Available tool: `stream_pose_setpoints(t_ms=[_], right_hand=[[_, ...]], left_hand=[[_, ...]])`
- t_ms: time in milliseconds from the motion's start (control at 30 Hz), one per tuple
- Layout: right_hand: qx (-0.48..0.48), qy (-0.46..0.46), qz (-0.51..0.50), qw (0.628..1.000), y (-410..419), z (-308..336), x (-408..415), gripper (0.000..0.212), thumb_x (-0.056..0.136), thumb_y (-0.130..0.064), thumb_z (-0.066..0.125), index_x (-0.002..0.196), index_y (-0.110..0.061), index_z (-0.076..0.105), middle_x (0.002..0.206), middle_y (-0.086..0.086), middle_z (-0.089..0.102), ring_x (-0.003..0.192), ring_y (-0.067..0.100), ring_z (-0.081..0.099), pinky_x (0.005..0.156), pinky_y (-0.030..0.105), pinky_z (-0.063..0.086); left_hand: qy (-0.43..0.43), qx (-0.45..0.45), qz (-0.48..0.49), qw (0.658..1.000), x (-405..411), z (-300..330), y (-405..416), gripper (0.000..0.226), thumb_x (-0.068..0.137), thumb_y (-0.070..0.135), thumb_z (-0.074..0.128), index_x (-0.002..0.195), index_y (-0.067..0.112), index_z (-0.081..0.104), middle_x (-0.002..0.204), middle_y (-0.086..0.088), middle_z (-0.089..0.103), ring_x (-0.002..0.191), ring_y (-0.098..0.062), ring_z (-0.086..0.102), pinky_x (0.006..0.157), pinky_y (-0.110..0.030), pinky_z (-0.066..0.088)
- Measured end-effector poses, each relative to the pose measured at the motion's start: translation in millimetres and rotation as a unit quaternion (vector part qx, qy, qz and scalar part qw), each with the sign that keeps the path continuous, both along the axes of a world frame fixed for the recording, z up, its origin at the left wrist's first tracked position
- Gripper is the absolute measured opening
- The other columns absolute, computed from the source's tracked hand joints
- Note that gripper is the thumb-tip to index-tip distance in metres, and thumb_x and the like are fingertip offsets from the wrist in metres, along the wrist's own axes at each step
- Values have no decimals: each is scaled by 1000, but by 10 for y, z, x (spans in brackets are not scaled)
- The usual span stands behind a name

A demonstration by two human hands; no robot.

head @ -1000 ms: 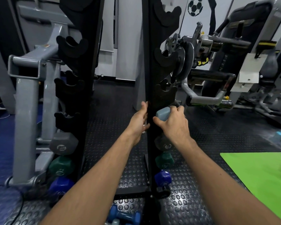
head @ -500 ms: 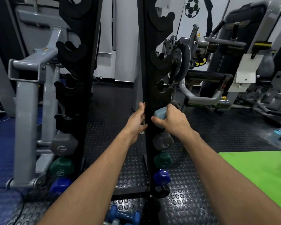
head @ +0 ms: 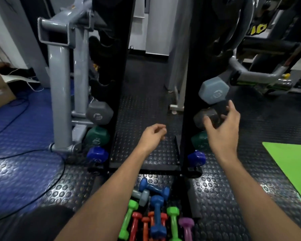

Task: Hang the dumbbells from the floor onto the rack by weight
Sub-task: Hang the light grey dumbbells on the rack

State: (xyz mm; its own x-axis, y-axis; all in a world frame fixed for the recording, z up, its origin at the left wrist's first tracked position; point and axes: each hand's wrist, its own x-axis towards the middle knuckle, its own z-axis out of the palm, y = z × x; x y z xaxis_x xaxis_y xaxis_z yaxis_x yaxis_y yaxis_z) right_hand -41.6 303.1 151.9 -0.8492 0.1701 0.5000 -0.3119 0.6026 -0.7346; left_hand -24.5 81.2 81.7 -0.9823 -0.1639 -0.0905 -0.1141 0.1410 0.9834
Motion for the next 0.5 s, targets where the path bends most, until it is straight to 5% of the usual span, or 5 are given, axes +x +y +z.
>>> stream_pose_setpoints(t_ms=[133,233,333,400,500], right_hand=[[-7,53,-34,998,-103,-683,342,45,90,-12,68,133,-11,53,129,10,50,109,23,59,96,40,50],[44,-82,54,994,-238,-1388,463,34,87,-5,67,119,-13,63,107,4,60,91,20,61,89,47,53],[111,-275,151,943,-435,-2034,503,32,87,-10,70,119,-15,68,101,2,68,88,21,66,89,41,55],[148,-333,191,911,-572,-2360,527,31,88,-13,68,120,-14,69,104,4,72,91,21,68,88,33,53],[171,-382,231,878,-781,-2737,584,34,86,-18,69,120,-17,69,108,3,73,97,21,69,88,30,51]], left_hand=[[-105,18,76,991,333,-870,-213,15,99,15,59,108,16,71,96,-3,76,78,-14,67,60,-22,46],[-196,39,129,971,542,-1488,-369,15,94,15,61,85,23,69,87,-6,74,75,-22,64,62,-28,46],[-262,56,175,947,622,-2213,-568,14,81,15,61,73,18,72,84,-12,75,73,-26,66,65,-33,47],[-285,45,201,936,714,-2348,-605,15,73,21,62,76,19,76,83,-12,77,80,-30,72,72,-41,56],[-295,35,224,928,832,-2408,-584,18,82,19,69,95,12,80,85,-10,76,84,-27,69,76,-34,54]])
